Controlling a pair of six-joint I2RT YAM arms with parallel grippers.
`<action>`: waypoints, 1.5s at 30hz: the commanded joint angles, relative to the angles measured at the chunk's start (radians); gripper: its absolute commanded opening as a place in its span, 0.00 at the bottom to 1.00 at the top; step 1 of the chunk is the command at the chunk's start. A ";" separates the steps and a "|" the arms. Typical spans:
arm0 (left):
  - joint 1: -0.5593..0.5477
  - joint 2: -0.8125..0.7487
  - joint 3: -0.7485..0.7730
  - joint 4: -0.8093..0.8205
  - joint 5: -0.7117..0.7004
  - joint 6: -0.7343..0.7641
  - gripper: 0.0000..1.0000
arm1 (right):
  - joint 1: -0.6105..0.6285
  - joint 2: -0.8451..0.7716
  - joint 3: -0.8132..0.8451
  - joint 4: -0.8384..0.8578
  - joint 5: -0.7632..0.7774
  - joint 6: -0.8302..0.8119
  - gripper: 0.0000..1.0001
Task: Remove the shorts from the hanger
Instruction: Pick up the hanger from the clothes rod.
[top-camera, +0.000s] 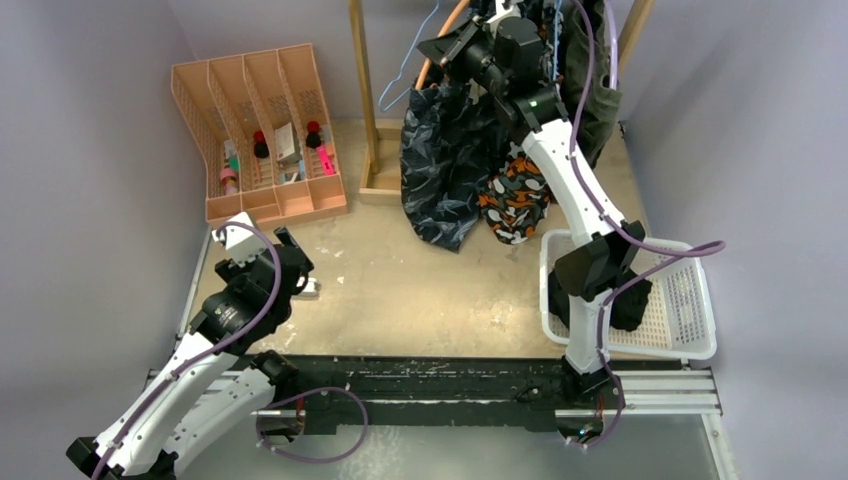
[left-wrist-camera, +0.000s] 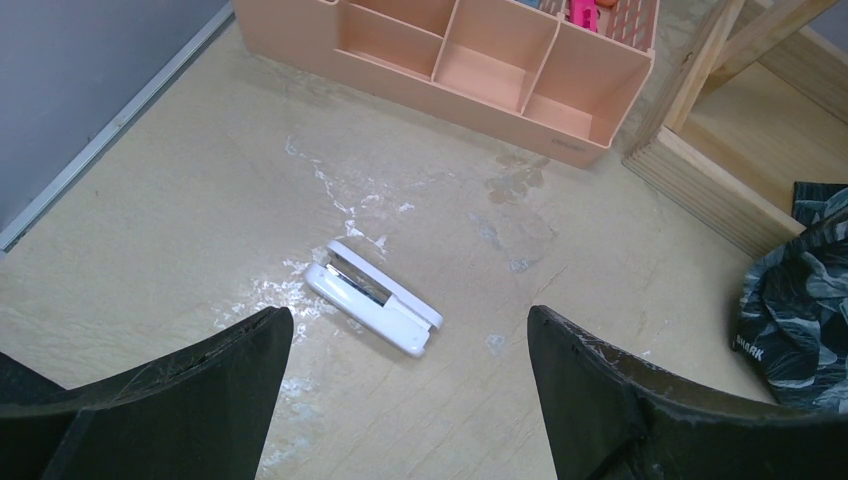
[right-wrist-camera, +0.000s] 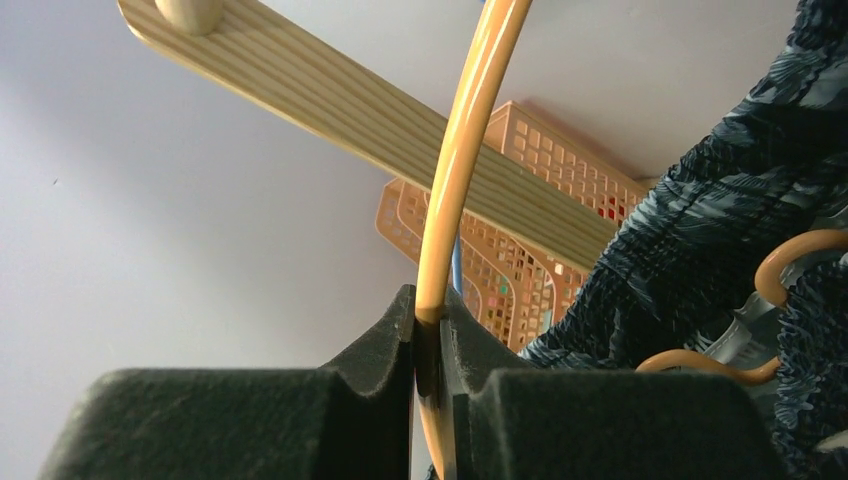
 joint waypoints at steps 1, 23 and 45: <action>0.010 0.002 -0.002 0.028 -0.009 0.005 0.87 | 0.003 -0.103 0.014 0.063 0.029 -0.031 0.00; 0.009 -0.002 -0.003 0.031 -0.004 0.007 0.87 | 0.015 -0.305 -0.138 0.162 -0.095 -0.009 0.00; 0.009 0.009 0.001 0.022 -0.014 -0.004 0.90 | 0.178 -0.788 -0.933 0.285 -0.309 -0.105 0.00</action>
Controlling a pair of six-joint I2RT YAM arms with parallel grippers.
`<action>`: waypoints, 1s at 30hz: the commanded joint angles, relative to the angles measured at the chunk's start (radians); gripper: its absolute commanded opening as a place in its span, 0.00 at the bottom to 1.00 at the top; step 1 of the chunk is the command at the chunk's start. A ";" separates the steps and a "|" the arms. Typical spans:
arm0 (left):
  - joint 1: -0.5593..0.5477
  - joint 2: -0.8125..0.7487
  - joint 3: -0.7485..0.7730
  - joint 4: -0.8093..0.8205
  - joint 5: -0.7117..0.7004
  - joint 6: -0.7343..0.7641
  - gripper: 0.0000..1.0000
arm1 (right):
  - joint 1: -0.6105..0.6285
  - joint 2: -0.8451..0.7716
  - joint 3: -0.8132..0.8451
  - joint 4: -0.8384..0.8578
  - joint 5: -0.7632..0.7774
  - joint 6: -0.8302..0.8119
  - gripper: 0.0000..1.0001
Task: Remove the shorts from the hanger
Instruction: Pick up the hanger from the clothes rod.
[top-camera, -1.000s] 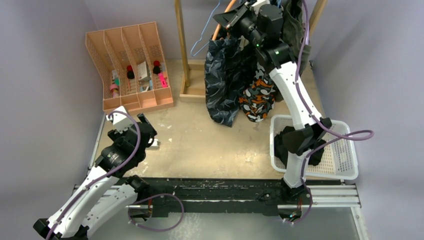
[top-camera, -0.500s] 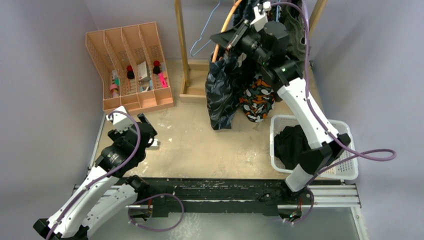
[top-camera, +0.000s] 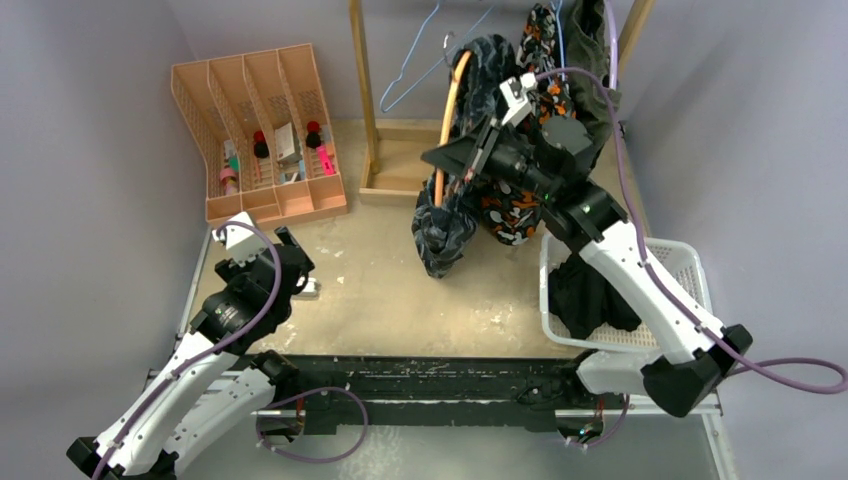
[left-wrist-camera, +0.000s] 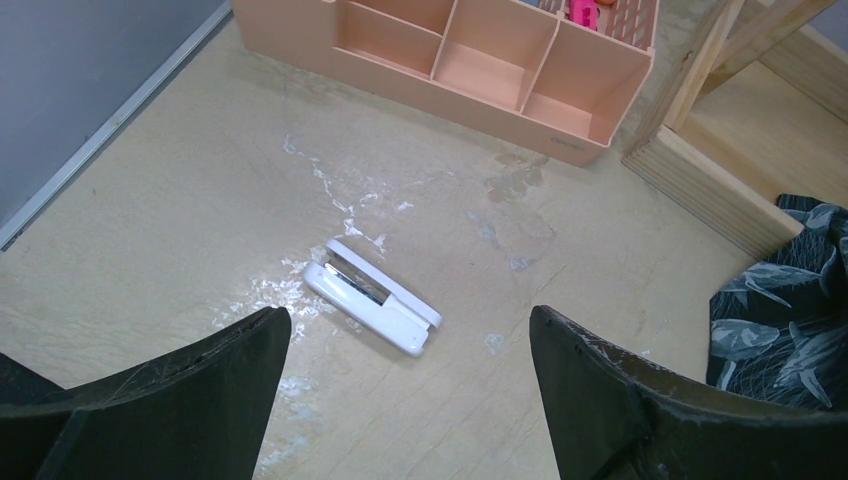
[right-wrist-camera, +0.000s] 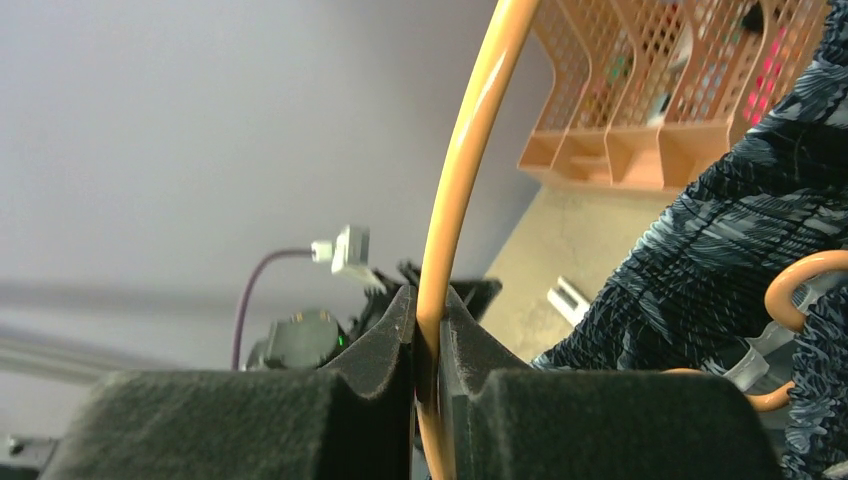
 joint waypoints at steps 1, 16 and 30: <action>0.006 0.010 0.002 0.019 -0.019 -0.003 0.90 | 0.053 -0.097 -0.127 0.140 -0.100 -0.066 0.00; 0.007 0.025 0.014 0.002 -0.020 -0.022 0.91 | 0.196 -0.323 -0.640 0.236 -0.133 -0.062 0.00; 0.007 -0.056 0.041 0.160 0.295 0.066 0.91 | 0.313 -0.222 -0.721 0.344 -0.021 -0.036 0.00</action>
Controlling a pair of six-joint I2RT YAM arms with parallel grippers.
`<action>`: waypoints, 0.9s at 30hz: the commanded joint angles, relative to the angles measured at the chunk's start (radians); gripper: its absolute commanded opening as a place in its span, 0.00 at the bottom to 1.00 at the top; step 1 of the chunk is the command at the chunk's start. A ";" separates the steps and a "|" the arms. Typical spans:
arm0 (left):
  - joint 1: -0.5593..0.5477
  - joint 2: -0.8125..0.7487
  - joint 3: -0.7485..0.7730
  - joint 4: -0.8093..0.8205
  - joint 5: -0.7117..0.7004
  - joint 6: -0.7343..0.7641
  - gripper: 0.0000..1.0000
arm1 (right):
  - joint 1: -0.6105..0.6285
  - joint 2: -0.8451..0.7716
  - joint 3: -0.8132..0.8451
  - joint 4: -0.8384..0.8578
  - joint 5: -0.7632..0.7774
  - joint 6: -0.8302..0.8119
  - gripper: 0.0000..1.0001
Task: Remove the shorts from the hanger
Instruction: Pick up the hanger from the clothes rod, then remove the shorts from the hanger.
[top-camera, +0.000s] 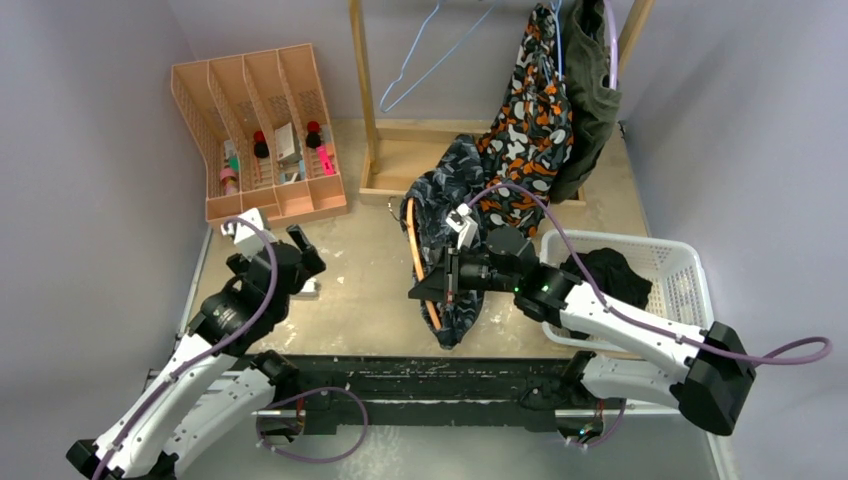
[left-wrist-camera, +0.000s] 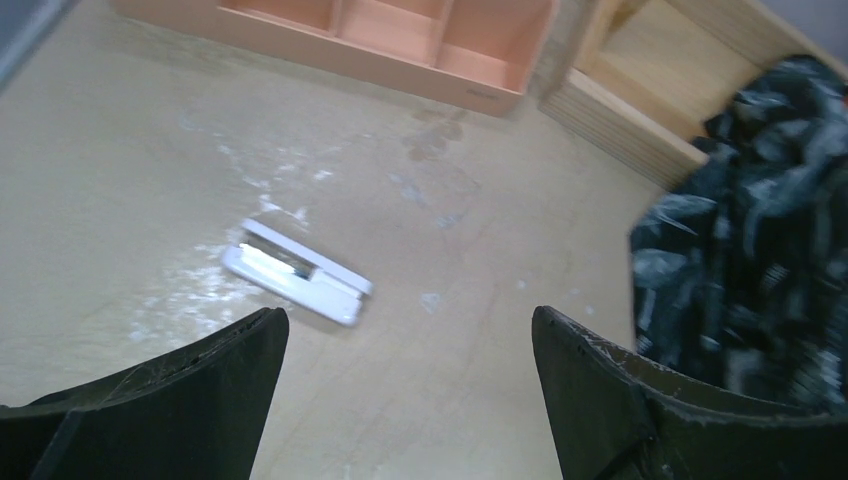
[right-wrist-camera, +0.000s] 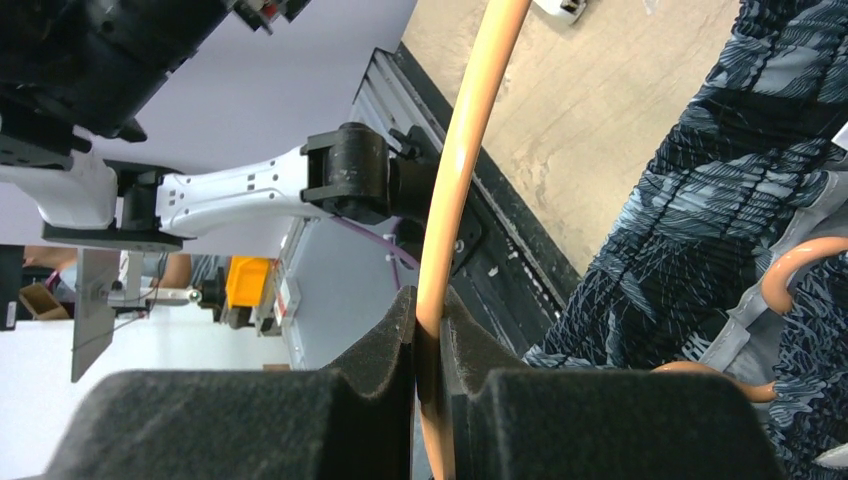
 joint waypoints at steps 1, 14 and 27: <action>0.006 -0.066 0.038 0.131 0.223 0.005 0.91 | 0.018 0.004 0.042 0.154 0.031 -0.005 0.00; -0.004 0.171 0.037 0.525 0.901 -0.233 0.83 | 0.057 0.075 0.078 0.144 0.050 -0.016 0.00; -0.080 0.225 -0.026 0.648 0.949 -0.279 0.59 | 0.095 0.133 0.146 0.183 0.078 -0.023 0.00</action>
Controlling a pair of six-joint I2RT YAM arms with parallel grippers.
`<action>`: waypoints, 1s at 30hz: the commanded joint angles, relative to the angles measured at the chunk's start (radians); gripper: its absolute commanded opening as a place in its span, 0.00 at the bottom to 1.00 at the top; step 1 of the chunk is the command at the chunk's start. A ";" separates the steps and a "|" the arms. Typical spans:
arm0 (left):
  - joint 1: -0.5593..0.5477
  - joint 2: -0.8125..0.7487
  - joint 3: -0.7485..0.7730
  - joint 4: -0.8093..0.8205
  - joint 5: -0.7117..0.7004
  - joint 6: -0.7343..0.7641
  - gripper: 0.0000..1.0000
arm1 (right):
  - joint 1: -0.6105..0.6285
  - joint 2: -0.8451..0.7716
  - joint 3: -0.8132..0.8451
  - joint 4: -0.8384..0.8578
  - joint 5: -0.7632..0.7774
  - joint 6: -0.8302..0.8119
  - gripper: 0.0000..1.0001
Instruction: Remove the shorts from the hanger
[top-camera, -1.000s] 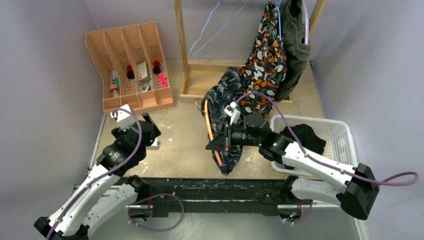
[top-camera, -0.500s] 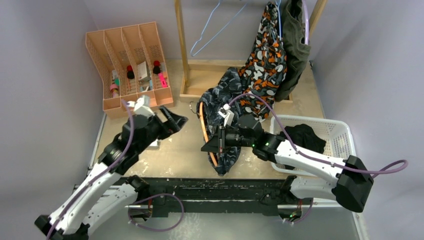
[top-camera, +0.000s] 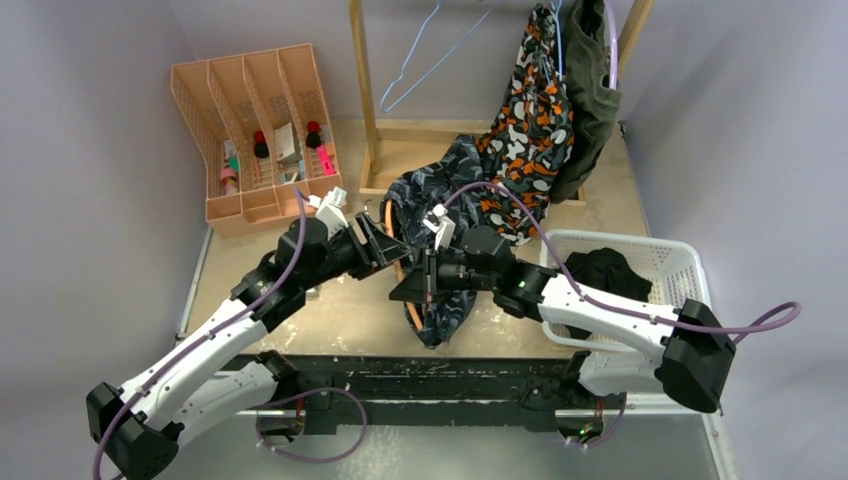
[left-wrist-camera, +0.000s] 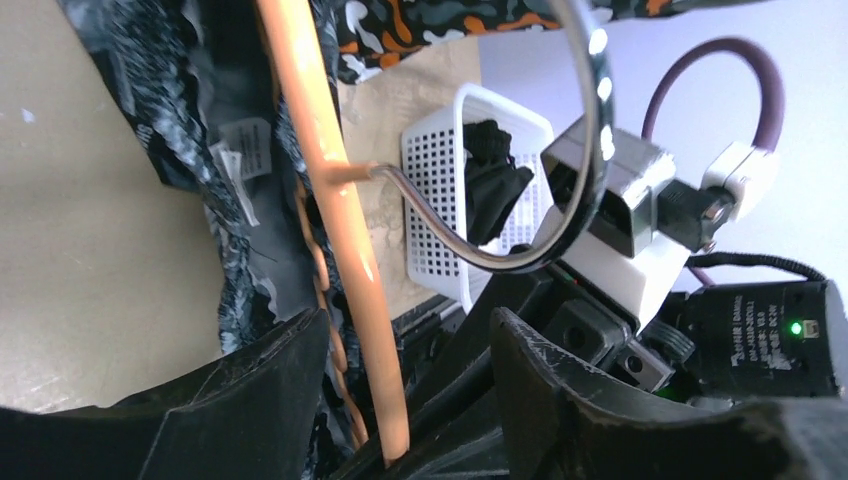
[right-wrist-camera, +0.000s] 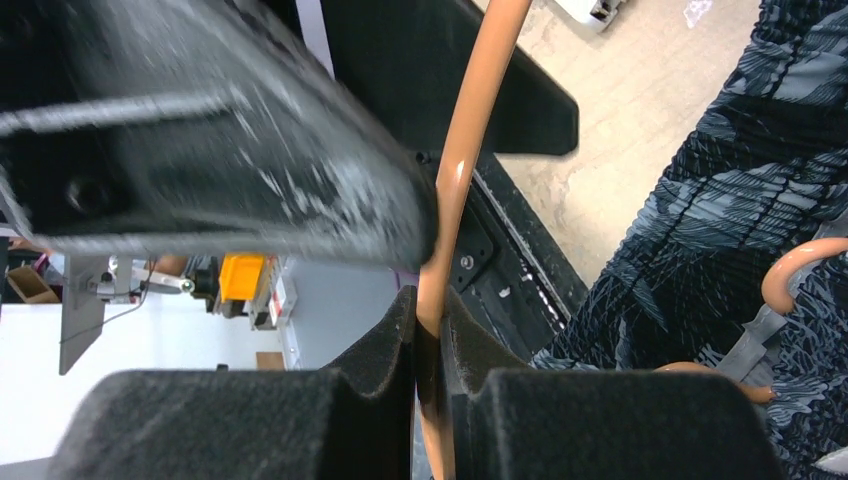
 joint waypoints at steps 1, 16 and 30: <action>-0.019 0.010 0.005 0.045 0.030 0.006 0.57 | 0.014 -0.011 0.080 0.119 0.026 -0.021 0.00; -0.020 0.050 0.022 0.052 -0.010 -0.006 0.00 | 0.036 -0.027 0.071 0.124 -0.029 -0.040 0.00; -0.020 0.025 0.273 -0.253 -0.206 0.051 0.00 | 0.036 -0.205 0.108 -0.304 0.257 0.008 0.46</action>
